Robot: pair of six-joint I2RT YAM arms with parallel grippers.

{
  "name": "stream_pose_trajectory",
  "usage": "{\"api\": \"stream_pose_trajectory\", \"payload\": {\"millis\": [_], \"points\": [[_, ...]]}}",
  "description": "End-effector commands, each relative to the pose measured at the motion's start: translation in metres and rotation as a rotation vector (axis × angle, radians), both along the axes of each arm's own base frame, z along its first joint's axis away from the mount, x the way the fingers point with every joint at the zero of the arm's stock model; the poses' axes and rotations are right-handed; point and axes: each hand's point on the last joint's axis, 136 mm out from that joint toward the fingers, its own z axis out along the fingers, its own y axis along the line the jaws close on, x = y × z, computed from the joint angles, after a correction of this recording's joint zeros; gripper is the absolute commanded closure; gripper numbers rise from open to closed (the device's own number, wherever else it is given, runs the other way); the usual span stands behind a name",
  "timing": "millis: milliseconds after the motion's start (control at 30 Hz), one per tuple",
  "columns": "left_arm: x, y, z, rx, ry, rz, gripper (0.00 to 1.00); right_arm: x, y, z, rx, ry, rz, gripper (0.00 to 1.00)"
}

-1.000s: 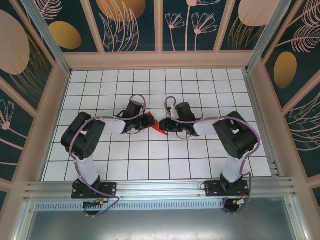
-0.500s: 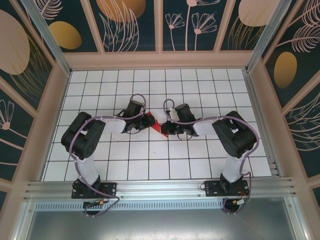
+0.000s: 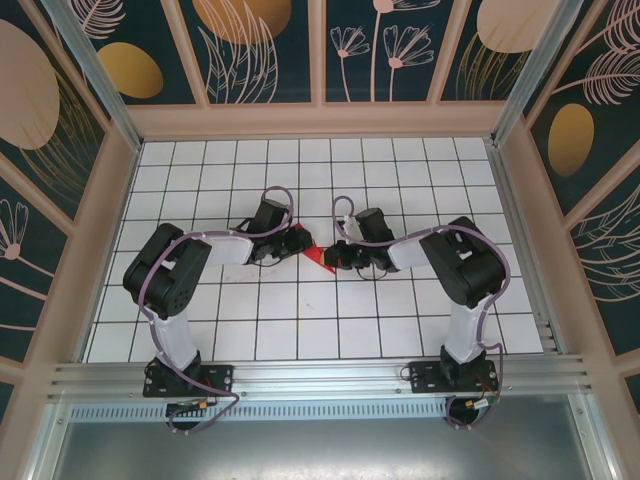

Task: Fold a paper plane with a square sheet of paper (pick it up from the middle)
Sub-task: Fold the wing for the fifth time at the center of the table.

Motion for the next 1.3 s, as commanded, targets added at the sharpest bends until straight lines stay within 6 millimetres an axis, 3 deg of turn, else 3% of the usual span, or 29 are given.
{"api": "stream_pose_trajectory", "payload": {"millis": [0,167,433,767,1267], "points": [[0.006,-0.002,0.015,-0.018,-0.058,-0.016,0.61,-0.003,-0.007,-0.015,0.019,0.097,-0.026,1.00],[0.004,-0.009,0.034,-0.075,-0.102,-0.045,0.59,0.002,-0.014,-0.022,0.027,0.153,-0.070,1.00],[-0.012,-0.027,0.038,-0.149,-0.112,-0.099,0.60,0.005,-0.023,-0.029,0.024,0.226,-0.126,1.00],[-0.024,-0.030,0.021,-0.151,-0.080,-0.116,0.66,0.008,-0.033,-0.047,-0.029,0.310,-0.191,1.00],[-0.014,-0.019,-0.010,-0.041,-0.008,-0.040,0.71,0.009,-0.034,-0.048,-0.048,0.313,-0.194,1.00]]}}
